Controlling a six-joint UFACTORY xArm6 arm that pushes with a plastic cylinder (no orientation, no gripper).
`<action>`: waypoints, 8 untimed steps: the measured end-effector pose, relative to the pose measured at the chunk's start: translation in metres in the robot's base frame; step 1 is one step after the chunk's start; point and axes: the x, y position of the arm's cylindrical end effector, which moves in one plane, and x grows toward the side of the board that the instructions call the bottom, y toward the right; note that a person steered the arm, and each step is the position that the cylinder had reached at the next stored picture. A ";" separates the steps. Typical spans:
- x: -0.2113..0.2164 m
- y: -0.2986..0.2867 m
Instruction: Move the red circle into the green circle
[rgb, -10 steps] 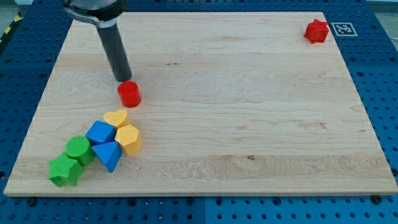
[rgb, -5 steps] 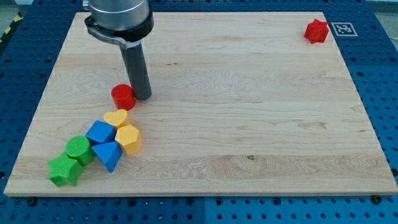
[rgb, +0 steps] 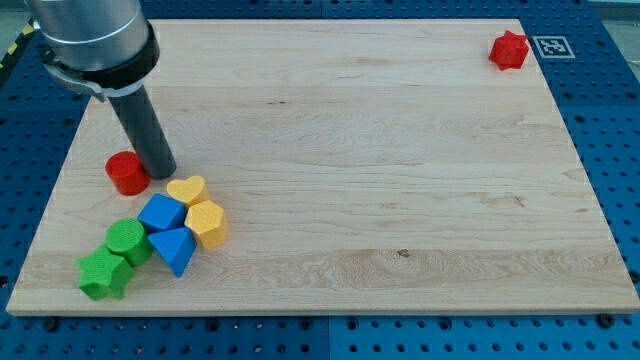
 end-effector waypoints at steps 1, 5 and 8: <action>-0.015 0.002; -0.034 -0.039; -0.004 -0.031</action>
